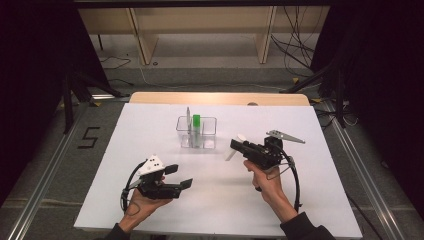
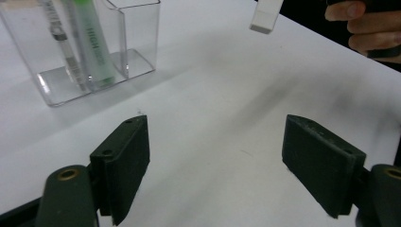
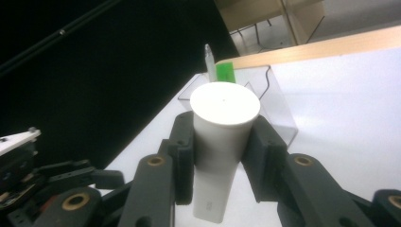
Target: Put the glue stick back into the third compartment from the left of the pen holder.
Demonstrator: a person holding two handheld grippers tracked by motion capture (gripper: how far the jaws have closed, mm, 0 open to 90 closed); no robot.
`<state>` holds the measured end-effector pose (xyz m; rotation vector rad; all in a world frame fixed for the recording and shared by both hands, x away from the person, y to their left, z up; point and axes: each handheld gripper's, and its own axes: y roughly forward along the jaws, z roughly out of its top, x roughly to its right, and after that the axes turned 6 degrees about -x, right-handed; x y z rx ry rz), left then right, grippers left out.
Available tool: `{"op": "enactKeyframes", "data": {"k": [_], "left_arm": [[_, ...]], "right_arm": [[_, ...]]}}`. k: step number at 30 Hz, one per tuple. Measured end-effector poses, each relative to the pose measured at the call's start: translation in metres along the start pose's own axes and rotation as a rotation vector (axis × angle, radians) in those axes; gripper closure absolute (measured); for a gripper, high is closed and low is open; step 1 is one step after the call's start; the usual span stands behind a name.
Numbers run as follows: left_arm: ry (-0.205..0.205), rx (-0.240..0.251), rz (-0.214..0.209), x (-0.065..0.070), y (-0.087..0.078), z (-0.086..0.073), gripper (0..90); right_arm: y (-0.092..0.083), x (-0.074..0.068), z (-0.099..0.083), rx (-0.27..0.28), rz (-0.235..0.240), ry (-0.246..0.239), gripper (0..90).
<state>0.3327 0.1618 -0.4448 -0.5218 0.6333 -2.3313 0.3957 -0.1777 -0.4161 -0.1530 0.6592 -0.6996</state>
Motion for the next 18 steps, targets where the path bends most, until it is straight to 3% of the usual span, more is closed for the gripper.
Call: {"op": "enactKeyframes", "data": {"k": [8,18], "left_arm": [[-0.005,0.005,0.014,-0.003,-0.004,-0.005,22.7],[0.003,0.015,0.008,-0.002,-0.008,-0.009,20.7]], "right_arm": [[0.021,-0.004,0.022,-0.006,-0.043,-0.057,67.5],[0.045,-0.005,0.044,-0.008,-0.077,-0.071,67.5]]}}
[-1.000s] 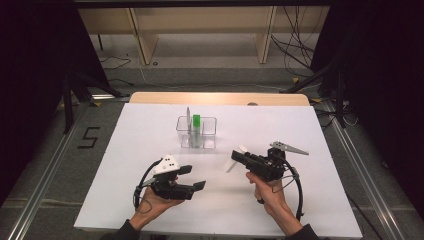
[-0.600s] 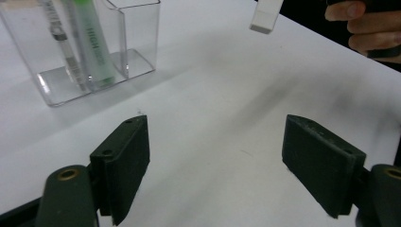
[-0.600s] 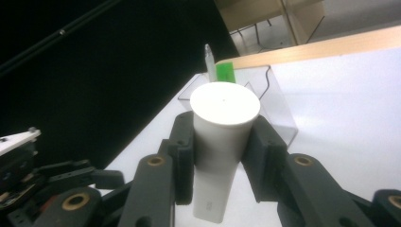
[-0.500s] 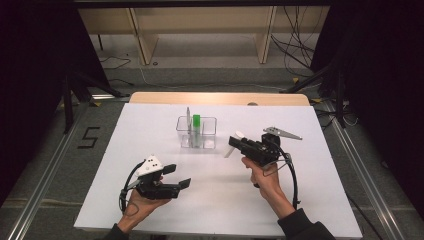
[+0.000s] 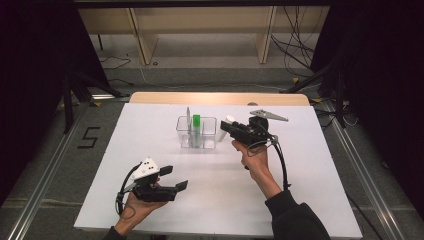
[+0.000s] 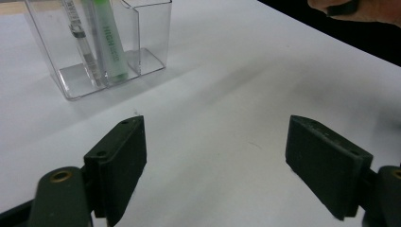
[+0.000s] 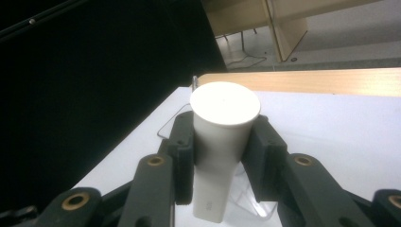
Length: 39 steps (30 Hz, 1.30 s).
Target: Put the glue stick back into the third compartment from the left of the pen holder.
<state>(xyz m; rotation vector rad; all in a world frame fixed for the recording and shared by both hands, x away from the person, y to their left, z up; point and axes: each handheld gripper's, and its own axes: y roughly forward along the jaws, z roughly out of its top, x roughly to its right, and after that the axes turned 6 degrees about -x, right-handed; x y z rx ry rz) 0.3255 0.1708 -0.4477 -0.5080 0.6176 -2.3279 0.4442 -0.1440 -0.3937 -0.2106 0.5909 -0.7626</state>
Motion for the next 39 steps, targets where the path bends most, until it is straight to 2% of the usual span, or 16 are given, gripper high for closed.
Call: {"op": "enactKeyframes", "data": {"k": [9,19,29,32,39], "left_arm": [[0.008,-0.013,0.011,0.002,0.002,-0.004,19.7],[0.004,0.000,0.021,0.001,-0.002,-0.005,19.5],[0.016,0.004,0.036,0.001,-0.003,-0.005,19.1],[0.005,0.010,0.037,0.000,-0.003,-0.005,19.1],[0.011,0.006,0.033,0.001,-0.003,-0.005,19.2]], "right_arm": [[0.020,-0.001,0.018,-0.001,-0.026,-0.008,67.5],[0.037,-0.002,0.027,-0.022,-0.060,-0.016,67.4],[0.051,-0.004,0.029,-0.046,-0.092,-0.039,67.4],[0.054,-0.004,0.027,-0.054,-0.101,-0.042,67.3],[0.064,-0.002,0.022,-0.076,-0.138,-0.061,67.3]]}}
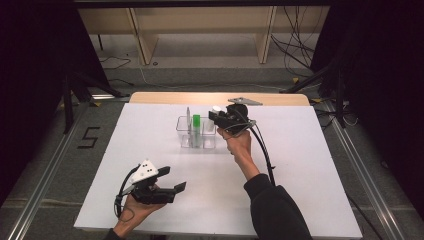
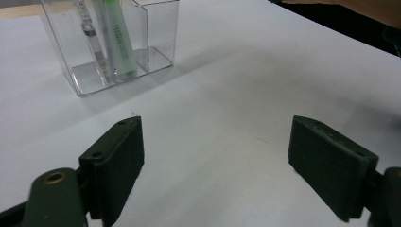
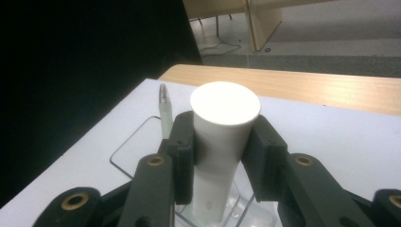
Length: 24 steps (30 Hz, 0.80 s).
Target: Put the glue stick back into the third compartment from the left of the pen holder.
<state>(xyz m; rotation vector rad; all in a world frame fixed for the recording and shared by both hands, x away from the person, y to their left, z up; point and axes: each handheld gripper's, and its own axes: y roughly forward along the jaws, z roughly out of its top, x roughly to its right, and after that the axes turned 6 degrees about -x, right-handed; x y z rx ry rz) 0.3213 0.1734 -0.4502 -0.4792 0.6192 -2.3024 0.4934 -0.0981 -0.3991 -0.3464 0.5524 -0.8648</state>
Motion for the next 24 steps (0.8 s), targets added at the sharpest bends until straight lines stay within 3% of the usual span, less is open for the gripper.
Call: {"op": "enactKeyframes", "data": {"k": [18,24], "left_arm": [[-0.017,0.010,0.005,-0.003,-0.001,-0.001,19.2],[-0.018,0.010,0.005,-0.002,-0.001,-0.001,19.2]], "right_arm": [[0.012,0.003,-0.007,-0.060,-0.029,-0.014,66.4],[0.010,0.003,-0.007,-0.071,-0.024,-0.011,51.2]]}}
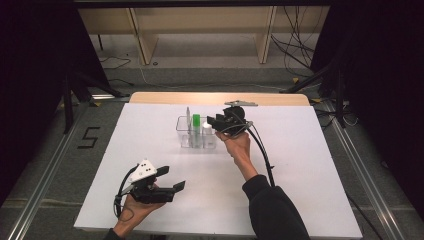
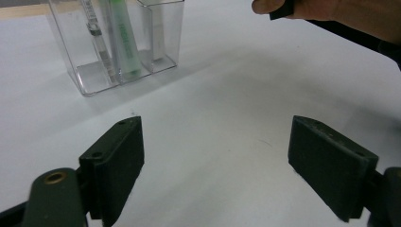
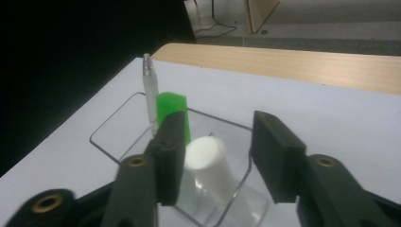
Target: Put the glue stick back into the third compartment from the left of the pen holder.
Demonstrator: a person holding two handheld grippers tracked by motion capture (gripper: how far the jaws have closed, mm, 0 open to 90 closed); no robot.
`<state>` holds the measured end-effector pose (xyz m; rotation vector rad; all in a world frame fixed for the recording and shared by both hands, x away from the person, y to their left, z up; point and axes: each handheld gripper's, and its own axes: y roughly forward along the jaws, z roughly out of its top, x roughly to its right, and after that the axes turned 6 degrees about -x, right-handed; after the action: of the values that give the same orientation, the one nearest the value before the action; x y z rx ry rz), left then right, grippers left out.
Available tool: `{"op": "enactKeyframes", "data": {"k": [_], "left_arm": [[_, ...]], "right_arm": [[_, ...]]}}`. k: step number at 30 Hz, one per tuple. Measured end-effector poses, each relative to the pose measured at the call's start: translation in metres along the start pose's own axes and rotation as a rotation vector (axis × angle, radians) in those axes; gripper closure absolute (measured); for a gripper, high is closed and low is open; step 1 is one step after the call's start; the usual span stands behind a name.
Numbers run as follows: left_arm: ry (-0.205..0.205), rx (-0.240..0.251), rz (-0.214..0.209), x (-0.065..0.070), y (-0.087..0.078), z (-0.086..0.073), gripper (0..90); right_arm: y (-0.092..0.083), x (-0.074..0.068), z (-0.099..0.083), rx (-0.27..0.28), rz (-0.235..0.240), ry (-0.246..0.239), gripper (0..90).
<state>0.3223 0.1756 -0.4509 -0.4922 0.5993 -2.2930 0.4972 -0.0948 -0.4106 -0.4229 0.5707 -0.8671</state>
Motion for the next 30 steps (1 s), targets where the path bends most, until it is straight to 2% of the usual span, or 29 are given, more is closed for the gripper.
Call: {"op": "enactKeyframes", "data": {"k": [5,17,24,30], "left_arm": [[0.000,0.001,0.001,0.000,0.000,0.000,19.2],[-0.006,0.003,-0.009,-0.001,0.000,0.000,19.2],[-0.011,0.006,-0.010,-0.001,0.000,0.000,19.1],[-0.015,0.008,-0.013,-0.002,0.000,0.000,19.0]], "right_arm": [[-0.009,0.001,0.003,0.017,0.016,0.008,45.1],[-0.034,0.010,-0.002,0.045,0.035,0.004,39.1],[-0.051,0.010,-0.010,0.052,0.042,-0.037,31.9],[-0.070,0.006,-0.023,0.055,0.049,-0.088,30.1]]}}
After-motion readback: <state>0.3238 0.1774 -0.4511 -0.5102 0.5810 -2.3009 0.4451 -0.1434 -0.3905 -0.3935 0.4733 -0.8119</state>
